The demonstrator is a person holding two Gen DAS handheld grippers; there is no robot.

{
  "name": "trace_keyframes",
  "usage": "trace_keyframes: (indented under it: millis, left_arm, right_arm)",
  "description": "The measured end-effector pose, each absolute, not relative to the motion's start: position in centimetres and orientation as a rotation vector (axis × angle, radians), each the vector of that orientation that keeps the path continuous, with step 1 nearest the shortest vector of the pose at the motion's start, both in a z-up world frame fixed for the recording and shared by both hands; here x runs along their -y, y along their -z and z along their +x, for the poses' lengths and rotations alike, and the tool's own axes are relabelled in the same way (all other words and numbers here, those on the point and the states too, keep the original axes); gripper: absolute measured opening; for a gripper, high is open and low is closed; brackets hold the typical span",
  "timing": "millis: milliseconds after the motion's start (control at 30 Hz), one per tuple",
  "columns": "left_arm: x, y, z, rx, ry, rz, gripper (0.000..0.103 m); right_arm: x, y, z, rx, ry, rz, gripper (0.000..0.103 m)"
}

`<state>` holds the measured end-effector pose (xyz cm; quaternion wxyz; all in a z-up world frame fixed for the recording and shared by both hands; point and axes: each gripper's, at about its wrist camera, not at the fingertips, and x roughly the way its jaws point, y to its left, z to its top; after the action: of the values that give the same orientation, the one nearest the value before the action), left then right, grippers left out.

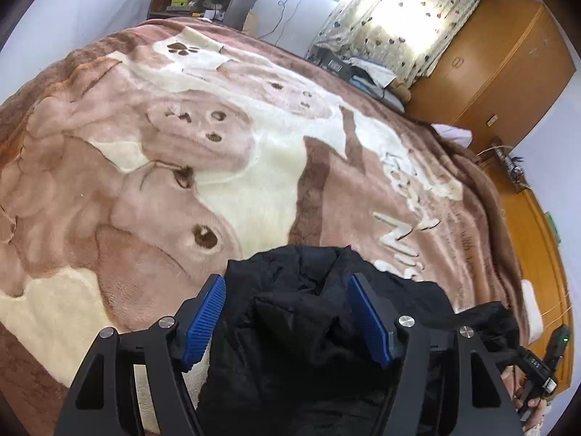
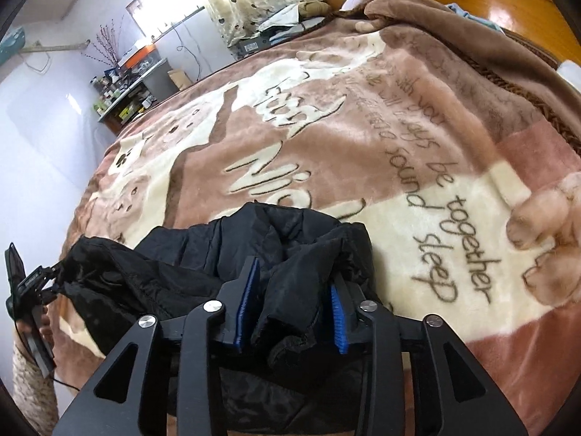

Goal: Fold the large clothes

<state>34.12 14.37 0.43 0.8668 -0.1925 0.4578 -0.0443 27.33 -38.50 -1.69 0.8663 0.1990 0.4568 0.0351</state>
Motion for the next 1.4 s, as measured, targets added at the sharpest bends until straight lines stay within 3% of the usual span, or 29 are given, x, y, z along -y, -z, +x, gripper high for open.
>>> trace_keyframes:
  millis: [67,100,167,333,500,733,800,833,867,933,967,1200,1400]
  left_arm:
    - [-14.6,-1.1,33.7,-0.934,0.071,-0.347,0.084]
    - [-14.8,-1.3,33.4,-0.924,0.069,-0.338,0.085]
    - [-15.1,-1.1,33.0,-0.922,0.11,-0.337,0.085]
    - [-14.7,1.7,32.7,-0.99,0.15,-0.283,0.085]
    - [-13.4,5.4,34.2,-1.084,0.17,-0.25,0.085]
    - [-10.9,6.8,36.4,-1.113,0.186,-0.228,0.085]
    - [-10.0,7.0,36.9,-1.139,0.169,-0.172,0.075]
    - [-9.8,7.0,37.2,-1.144,0.165,-0.172,0.06]
    - [-9.9,7.0,37.3,-1.15,0.164,-0.182,0.045]
    - [-10.4,6.6,37.4,-1.144,0.136,-0.203,0.026]
    - [-10.7,6.1,37.2,-1.119,0.129,-0.213,0.021]
    - [-12.3,3.2,33.6,-0.923,0.054,-0.235,0.018]
    - [-11.2,9.0,36.9,-1.087,-0.028,-0.197,0.019]
  right_arm:
    - [38.8,1.3,27.2,-0.945,-0.091,0.446,0.048]
    - [39.0,1.0,27.1,-0.933,-0.101,0.478,0.052]
    - [39.7,0.4,26.9,-0.891,-0.072,0.495,0.07]
    - [40.5,-1.1,26.0,-0.812,-0.022,0.392,0.07]
    - [39.5,2.8,26.3,-0.9,-0.056,0.21,0.07]
    - [39.8,8.1,29.3,-0.956,-0.131,0.318,0.07]
    - [40.1,8.6,29.9,-0.969,-0.131,0.395,0.07]
    - [40.3,8.7,30.1,-0.974,-0.126,0.43,0.059]
    - [40.4,8.5,30.2,-0.97,-0.119,0.44,0.038]
    - [40.4,7.8,30.1,-0.947,-0.121,0.447,0.022]
    - [40.4,7.2,29.8,-0.932,-0.138,0.449,0.017]
    - [38.9,2.9,28.1,-0.752,-0.139,0.36,0.015]
    - [37.3,9.3,31.7,-1.018,0.008,0.212,0.015]
